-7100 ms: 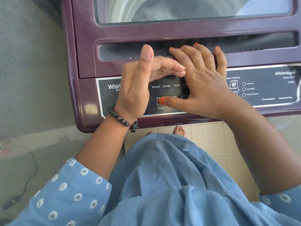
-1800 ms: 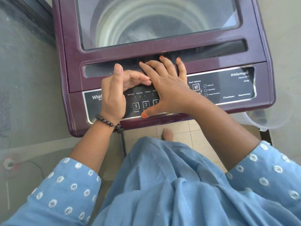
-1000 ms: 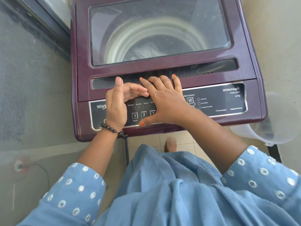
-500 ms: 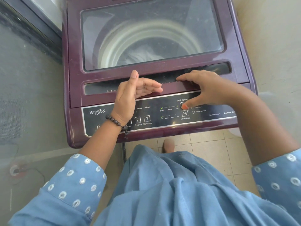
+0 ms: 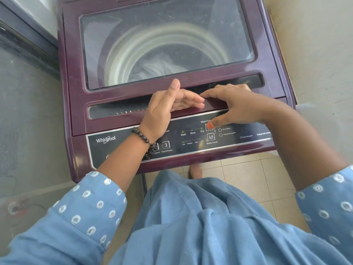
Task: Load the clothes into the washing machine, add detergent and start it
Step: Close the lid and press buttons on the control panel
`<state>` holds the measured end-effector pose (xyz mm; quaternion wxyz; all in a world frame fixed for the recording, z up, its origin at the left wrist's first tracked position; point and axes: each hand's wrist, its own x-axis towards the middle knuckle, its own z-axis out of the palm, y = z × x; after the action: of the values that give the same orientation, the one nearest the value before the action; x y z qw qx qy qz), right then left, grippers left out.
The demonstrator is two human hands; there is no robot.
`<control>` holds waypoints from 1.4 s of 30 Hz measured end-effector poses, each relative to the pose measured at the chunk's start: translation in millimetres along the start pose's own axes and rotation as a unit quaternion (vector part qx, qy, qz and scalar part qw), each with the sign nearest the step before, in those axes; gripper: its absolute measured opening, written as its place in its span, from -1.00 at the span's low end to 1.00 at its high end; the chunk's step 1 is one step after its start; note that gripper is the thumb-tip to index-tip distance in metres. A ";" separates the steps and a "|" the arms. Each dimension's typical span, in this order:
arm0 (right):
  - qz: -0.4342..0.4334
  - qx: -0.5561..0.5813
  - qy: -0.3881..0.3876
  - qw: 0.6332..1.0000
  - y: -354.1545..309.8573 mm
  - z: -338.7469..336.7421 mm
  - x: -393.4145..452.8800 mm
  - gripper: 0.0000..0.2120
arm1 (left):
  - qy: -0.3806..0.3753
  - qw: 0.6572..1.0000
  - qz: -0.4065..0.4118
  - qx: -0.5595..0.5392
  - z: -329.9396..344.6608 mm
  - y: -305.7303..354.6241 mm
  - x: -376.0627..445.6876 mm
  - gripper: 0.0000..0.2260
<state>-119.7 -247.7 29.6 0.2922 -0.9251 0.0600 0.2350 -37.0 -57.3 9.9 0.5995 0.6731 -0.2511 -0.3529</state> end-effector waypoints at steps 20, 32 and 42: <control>0.009 -0.006 0.020 1.000 -1.7 6.5 3.5 -0.35 | -0.010 1.000 -0.006 -0.001 8.8 -0.5 9.1 -0.41; 0.018 0.008 0.031 0.999 -7.5 9.8 -0.4 -0.34 | -0.012 1.000 -0.003 0.005 8.2 2.3 0.0 -0.40; -0.013 -0.041 0.021 0.999 -5.6 10.6 -6.3 -0.31 | 0.003 1.000 -0.003 0.013 11.1 4.5 -0.9 -0.40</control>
<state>-128.1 -237.3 27.8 0.2560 -0.9417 0.0446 0.2138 -45.8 -64.3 14.2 0.5904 0.6826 -0.2516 -0.3496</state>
